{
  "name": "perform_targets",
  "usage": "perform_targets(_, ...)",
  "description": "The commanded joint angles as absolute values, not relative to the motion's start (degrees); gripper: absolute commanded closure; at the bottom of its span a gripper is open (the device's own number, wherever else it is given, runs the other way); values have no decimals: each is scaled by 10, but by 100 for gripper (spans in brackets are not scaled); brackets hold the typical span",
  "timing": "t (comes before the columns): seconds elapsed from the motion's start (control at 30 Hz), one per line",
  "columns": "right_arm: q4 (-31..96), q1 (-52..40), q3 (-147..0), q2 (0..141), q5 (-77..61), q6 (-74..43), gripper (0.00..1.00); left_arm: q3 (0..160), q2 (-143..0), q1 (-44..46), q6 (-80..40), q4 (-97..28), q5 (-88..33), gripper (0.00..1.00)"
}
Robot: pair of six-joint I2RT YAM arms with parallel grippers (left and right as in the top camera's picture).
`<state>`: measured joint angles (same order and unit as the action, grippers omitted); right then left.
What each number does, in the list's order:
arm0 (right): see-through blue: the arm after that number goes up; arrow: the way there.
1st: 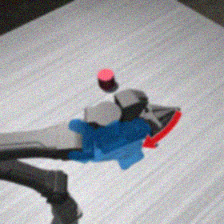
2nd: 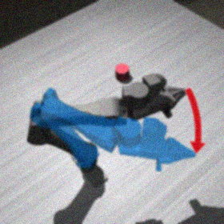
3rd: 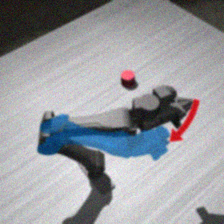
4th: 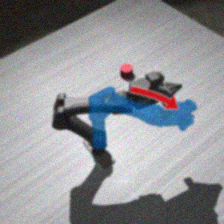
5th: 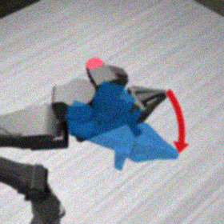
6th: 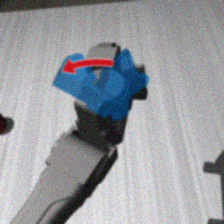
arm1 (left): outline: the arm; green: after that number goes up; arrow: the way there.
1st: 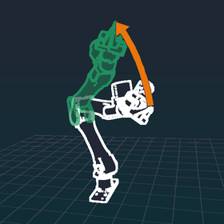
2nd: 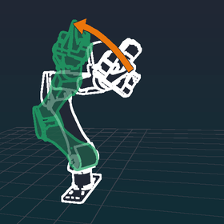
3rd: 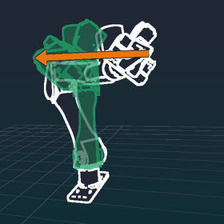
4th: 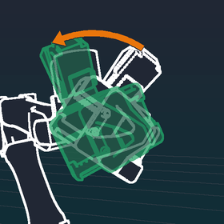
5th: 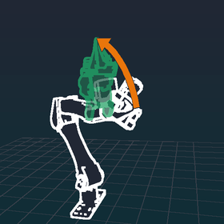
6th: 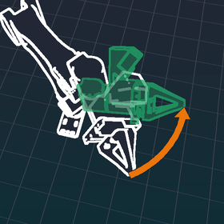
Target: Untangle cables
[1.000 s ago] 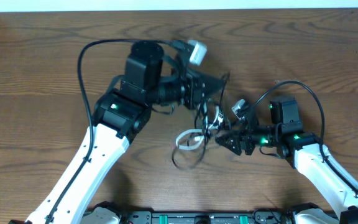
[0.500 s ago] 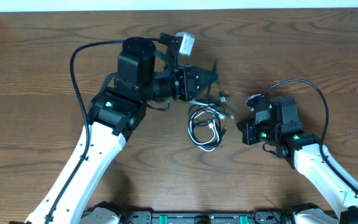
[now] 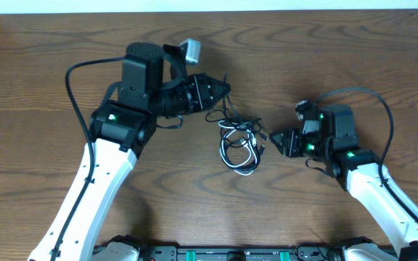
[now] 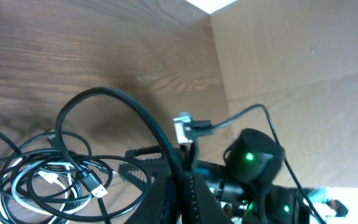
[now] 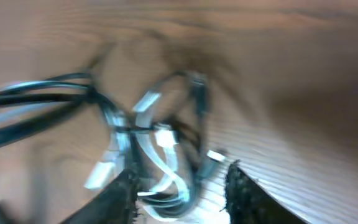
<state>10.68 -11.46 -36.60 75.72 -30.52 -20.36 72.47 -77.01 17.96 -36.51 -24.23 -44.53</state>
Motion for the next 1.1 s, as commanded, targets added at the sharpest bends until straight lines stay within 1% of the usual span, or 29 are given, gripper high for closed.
perform_targets(0.0, 96, -111, -396, 751, -455, -229, 54, 733, -767, 165, -448, -242, -441, 93)
perform_targets(0.13, 75, -111, -396, 751, -516, -274, 51, 733, -767, 164, -521, -242, -438, 93)
perform_targets(0.27, 75, -111, -396, 751, -519, -274, 53, 733, -767, 163, -631, -242, -438, 93)
perform_targets(0.3, 72, -112, -396, 751, -523, -284, 53, 733, -767, 163, -684, -242, -439, 93)
perform_targets(0.4, 63, -112, -396, 751, -525, -334, 53, 733, -767, 163, -747, -242, -438, 92)
perform_targets(0.5, 55, -112, -396, 751, -524, -356, 53, 733, -767, 163, -769, -242, -428, 92)
perform_targets(0.6, 59, -112, -395, 751, -521, -356, 52, 733, -767, 163, -770, -243, -378, 92)
perform_targets(0.73, 91, -112, -395, 751, -474, -355, 55, 733, -767, 163, -770, -257, -310, 92)
perform_targets(0.8, 111, -112, -395, 751, -449, -355, 58, 733, -767, 163, -770, -275, -262, 92)
perform_targets(0.93, 148, -113, -395, 751, -439, -343, 57, 733, -767, 163, -770, -314, -120, 92)
perform_targets(1.07, 188, -114, -395, 751, -392, -325, 59, 733, -767, 163, -770, -345, -46, 92)
